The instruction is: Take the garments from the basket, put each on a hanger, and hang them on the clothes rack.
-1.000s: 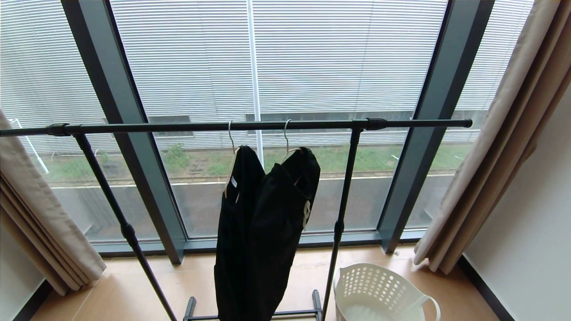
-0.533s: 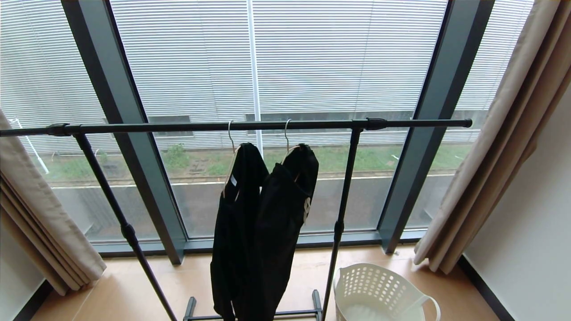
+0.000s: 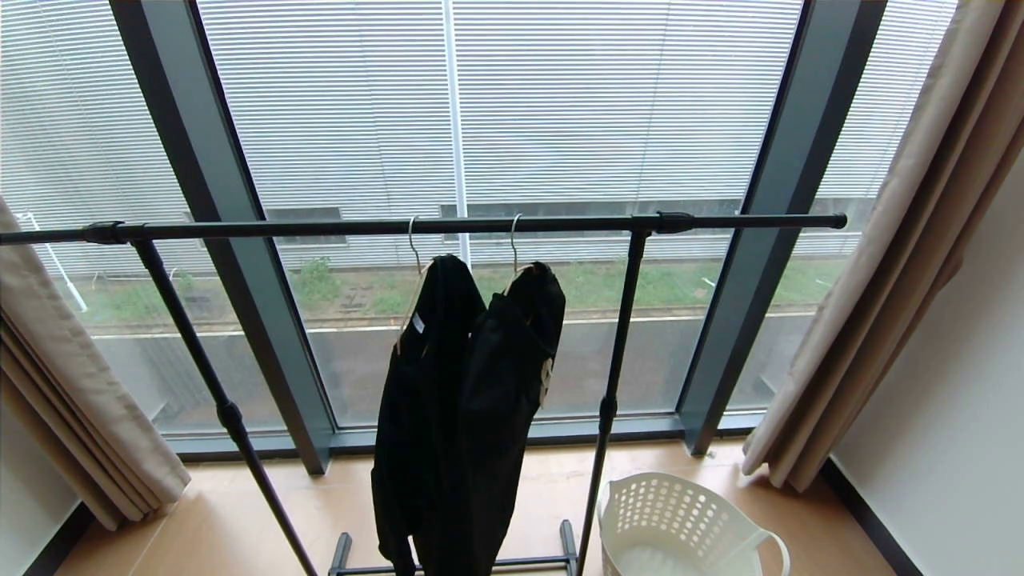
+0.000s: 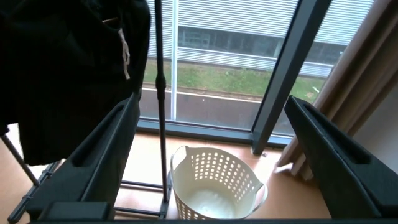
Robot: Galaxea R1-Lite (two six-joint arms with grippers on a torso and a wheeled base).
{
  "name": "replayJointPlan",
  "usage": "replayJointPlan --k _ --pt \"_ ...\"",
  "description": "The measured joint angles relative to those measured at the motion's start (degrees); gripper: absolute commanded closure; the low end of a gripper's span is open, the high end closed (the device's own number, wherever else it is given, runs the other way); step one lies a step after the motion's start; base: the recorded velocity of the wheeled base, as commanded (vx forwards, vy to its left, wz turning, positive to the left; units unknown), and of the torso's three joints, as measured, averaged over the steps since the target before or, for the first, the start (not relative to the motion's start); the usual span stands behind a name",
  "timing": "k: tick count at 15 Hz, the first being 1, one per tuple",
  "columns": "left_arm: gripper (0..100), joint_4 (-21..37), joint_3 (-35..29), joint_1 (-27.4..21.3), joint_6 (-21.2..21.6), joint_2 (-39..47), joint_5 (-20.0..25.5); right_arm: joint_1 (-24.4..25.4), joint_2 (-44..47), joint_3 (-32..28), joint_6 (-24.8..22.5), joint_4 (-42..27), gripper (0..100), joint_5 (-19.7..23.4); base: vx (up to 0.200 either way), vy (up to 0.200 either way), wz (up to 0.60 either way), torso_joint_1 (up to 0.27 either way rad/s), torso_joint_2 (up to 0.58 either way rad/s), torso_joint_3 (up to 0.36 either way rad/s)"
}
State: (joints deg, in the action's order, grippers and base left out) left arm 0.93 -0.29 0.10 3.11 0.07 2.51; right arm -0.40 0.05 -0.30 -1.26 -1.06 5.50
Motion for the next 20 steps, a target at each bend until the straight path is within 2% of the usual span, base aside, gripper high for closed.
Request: replayJointPlan --k 1,3,7,11,20 --pt "0 -0.02 0.02 0.0 0.33 -0.02 3.17 -0.01 0.0 0.0 -0.3 0.0 0 0.05 0.0 0.0 0.0 0.0 0.0 0.0" --pt "0 -0.02 0.0 -0.1 -2.05 -0.05 3.21 -0.01 0.0 0.0 -0.24 0.0 0 0.05 0.0 0.0 0.0 0.0 0.0 0.0" --pt "0 0.11 -0.17 -0.72 -1.11 0.11 4.71 0.0 0.0 -0.02 -0.52 0.0 0 0.18 0.0 0.0 0.0 0.0 0.0 0.0" --pt "0 -0.9 0.02 -0.54 -2.9 0.04 -0.55 0.05 0.02 -0.05 -0.44 -0.02 0 0.18 0.0 0.0 0.0 0.0 0.0 0.0" --pt "0 -1.17 0.27 -0.54 -2.68 -0.05 -0.24 0.0 0.05 0.04 -0.57 0.0 0 0.11 0.0 0.0 0.0 0.0 0.0 0.0"
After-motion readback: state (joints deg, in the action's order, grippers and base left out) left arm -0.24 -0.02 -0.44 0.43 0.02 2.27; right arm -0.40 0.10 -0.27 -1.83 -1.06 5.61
